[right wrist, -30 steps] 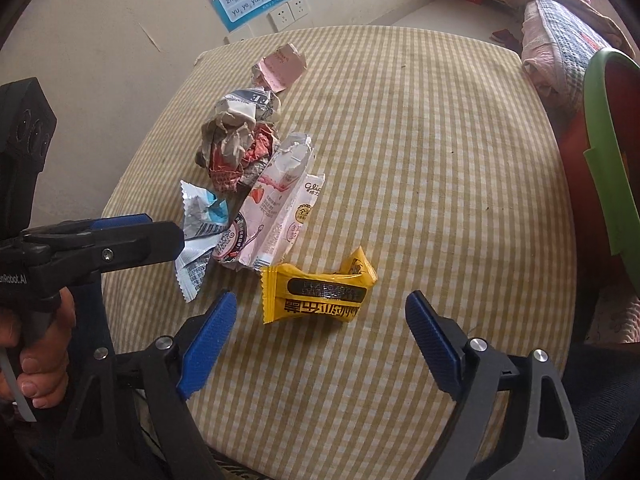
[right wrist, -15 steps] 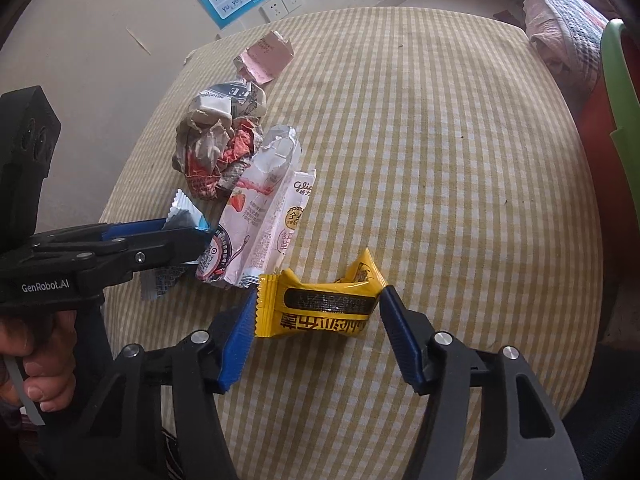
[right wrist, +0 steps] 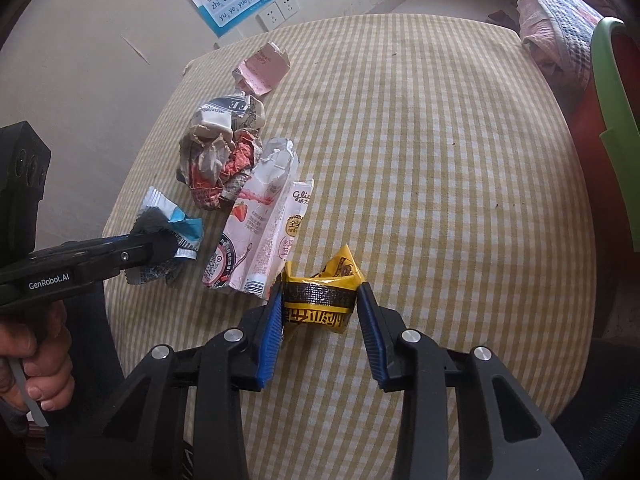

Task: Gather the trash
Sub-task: 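Grasp the yellow snack wrapper with the right tool while the left tool grasps the white-blue wrapper, then carry the yellow and white-blue wrappers over the red bucket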

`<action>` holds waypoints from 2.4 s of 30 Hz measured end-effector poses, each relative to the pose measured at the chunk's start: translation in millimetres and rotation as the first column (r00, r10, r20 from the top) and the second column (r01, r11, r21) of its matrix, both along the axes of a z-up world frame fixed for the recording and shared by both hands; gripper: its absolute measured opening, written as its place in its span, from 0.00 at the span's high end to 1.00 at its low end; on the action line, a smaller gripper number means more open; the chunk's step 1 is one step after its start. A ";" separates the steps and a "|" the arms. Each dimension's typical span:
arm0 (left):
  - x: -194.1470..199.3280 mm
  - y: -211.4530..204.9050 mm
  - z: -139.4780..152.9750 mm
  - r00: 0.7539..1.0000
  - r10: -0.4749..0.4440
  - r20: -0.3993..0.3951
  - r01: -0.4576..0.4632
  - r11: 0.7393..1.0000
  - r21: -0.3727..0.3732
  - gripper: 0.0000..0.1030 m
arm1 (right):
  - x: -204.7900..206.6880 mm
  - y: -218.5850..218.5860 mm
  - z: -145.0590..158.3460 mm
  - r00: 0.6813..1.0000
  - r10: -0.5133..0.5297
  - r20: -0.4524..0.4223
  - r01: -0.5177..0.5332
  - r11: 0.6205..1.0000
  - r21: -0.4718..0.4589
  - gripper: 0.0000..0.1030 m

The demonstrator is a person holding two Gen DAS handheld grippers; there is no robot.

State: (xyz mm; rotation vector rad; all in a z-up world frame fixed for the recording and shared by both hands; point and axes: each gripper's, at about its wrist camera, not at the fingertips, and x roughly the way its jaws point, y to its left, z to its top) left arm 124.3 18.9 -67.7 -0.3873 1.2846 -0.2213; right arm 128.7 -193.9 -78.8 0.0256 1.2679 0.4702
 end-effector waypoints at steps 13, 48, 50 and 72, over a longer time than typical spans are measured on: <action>-18.8 2.6 41.6 0.995 0.028 0.101 -0.031 0.999 0.023 0.64 | -9.5 -8.1 47.1 0.995 -0.029 0.095 0.025 0.999 0.039 0.66; 37.7 -167.2 106.3 0.945 -0.206 0.254 0.200 0.979 0.050 0.64 | 2.1 -171.9 112.7 0.929 -0.277 0.245 0.257 0.960 0.114 0.65; 43.8 -179.5 105.9 0.942 -0.212 0.259 0.209 0.977 0.038 0.64 | 6.2 -183.2 118.2 0.925 -0.280 0.256 0.263 0.960 0.098 0.65; 112.5 -255.3 124.1 0.880 -0.396 0.263 0.377 0.918 0.120 0.64 | 52.3 -244.6 109.9 0.851 -0.461 0.252 0.417 0.884 0.212 0.65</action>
